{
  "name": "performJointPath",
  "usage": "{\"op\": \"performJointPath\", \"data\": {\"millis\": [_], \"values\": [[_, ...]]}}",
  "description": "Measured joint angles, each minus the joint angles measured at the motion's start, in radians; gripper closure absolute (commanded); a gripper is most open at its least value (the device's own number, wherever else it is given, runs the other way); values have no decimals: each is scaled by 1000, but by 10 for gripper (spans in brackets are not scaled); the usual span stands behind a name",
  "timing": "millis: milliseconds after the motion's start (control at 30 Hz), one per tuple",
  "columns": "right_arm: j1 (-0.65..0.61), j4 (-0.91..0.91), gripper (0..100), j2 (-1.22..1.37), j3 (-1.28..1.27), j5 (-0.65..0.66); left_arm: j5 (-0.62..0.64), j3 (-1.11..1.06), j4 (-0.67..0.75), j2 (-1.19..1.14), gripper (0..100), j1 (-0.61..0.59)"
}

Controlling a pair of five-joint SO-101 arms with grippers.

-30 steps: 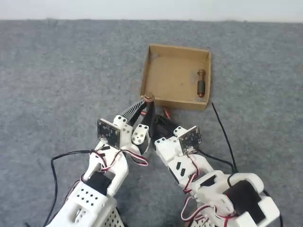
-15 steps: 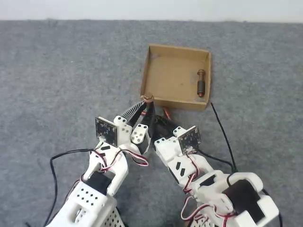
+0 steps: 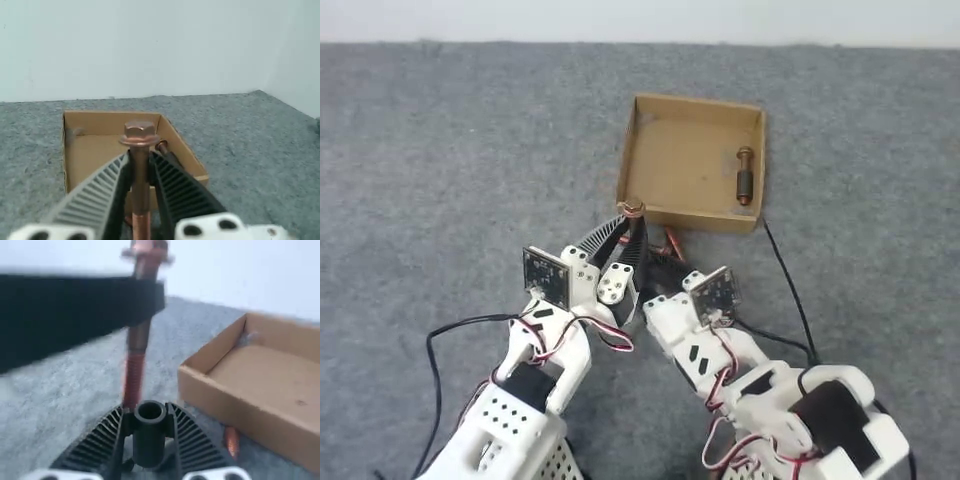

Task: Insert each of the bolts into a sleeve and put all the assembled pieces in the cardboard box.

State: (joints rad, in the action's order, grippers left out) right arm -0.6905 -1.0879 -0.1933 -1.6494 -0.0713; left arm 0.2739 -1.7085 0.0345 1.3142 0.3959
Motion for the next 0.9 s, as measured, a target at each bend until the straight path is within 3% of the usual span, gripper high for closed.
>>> {"op": "performJointPath", "data": {"millis": [733, 900], "values": [[-9, 8, 991, 0, 0, 0, 3, 0, 46, -3, 988, -20], [-9, 9, 991, 0, 0, 0, 64, 83, 43, -144, 988, -34]]}}
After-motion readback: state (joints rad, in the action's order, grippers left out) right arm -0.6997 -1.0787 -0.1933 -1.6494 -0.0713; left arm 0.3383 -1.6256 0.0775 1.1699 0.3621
